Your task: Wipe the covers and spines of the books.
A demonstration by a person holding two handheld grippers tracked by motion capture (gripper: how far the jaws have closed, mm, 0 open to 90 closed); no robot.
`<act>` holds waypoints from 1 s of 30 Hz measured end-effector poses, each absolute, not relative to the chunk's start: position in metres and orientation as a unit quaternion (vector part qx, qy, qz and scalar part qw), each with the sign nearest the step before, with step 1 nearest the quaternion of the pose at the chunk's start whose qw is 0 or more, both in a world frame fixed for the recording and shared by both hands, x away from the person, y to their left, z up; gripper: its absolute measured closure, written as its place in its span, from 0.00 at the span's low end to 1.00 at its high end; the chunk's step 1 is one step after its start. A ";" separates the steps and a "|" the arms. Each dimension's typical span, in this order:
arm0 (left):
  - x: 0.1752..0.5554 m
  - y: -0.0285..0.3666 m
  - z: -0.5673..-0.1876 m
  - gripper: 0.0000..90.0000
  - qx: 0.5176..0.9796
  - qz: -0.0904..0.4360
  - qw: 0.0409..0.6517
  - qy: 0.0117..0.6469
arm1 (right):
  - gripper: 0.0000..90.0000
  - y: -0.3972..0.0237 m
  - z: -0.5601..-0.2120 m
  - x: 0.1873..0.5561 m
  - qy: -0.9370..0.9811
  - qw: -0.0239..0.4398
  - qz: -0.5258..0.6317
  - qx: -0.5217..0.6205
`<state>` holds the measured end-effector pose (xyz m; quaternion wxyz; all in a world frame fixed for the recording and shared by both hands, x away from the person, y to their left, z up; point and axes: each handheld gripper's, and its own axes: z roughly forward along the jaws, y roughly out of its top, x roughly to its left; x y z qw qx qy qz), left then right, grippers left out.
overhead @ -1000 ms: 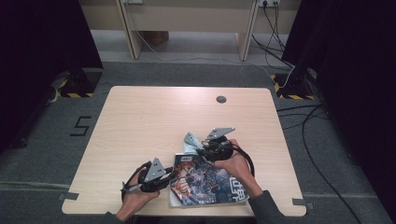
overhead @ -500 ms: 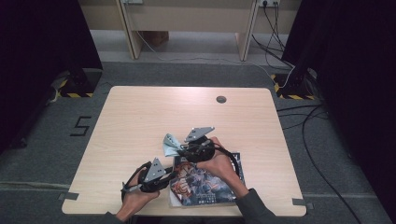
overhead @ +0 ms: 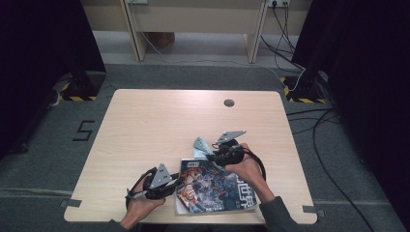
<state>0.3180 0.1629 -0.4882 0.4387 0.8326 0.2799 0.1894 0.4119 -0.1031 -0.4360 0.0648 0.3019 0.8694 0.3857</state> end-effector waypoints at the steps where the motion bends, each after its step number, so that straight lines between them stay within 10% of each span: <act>1: 0.318 0.163 -0.488 0.84 0.833 0.190 0.438 0.280 | 0.90 -0.105 -0.437 0.412 0.868 0.064 0.386 0.305; 16: 0.317 0.163 -0.489 0.84 0.832 0.191 0.439 0.281 | 0.90 -0.037 -0.411 0.397 0.885 0.064 0.401 0.228; 30: 0.318 0.163 -0.489 0.84 0.833 0.190 0.437 0.281 | 0.89 -0.099 -0.435 0.413 0.871 0.058 0.386 0.297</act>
